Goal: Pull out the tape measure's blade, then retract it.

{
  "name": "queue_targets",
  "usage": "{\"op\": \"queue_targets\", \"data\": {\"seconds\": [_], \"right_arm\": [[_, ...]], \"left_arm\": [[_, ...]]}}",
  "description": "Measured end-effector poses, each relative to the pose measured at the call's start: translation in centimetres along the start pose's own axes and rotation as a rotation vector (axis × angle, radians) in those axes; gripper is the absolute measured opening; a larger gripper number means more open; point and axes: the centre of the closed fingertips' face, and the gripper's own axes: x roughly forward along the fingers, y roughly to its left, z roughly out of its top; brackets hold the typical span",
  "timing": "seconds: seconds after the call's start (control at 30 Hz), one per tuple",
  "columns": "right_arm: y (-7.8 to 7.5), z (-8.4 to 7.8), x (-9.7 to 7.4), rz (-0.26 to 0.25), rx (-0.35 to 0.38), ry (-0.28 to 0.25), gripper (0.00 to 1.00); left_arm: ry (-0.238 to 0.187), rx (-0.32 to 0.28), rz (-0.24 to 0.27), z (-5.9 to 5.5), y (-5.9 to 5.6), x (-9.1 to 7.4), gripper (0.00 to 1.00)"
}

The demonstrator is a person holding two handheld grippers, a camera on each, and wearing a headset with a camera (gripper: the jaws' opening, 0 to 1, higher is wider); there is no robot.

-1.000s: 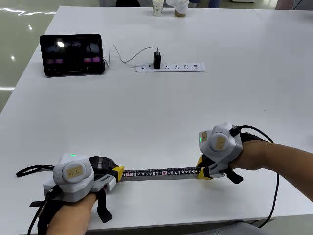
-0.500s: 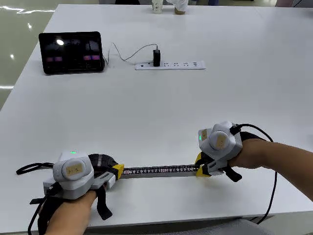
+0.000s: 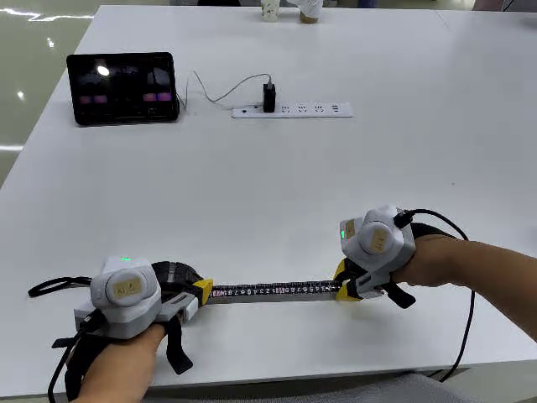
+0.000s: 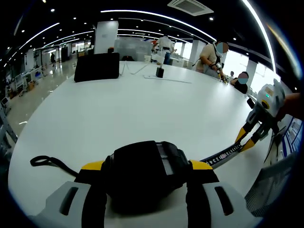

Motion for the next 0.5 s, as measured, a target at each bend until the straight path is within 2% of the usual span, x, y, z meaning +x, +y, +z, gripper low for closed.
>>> {"op": "queue_targets", "data": {"seconds": [0.07, 0.1, 0.23, 0.5], "right_arm": [[-0.01, 0.0, -0.08, 0.003, 0.013, -0.001, 0.11], [0.07, 0.09, -0.05, 0.002, 0.058, -0.007, 0.11], [-0.04, 0.16, 0.02, 0.004, 0.03, -0.005, 0.11], [0.0, 0.52, 0.2, 0.002, 0.018, 0.008, 0.12]], "left_arm": [[0.001, -0.006, -0.003, -0.01, 0.03, -0.01, 0.63], [0.0, -0.006, -0.004, -0.01, 0.03, -0.01, 0.63], [0.002, -0.008, -0.005, -0.04, 0.03, -0.01, 0.63], [0.004, -0.004, -0.005, -0.09, 0.04, 0.02, 0.63]]}}
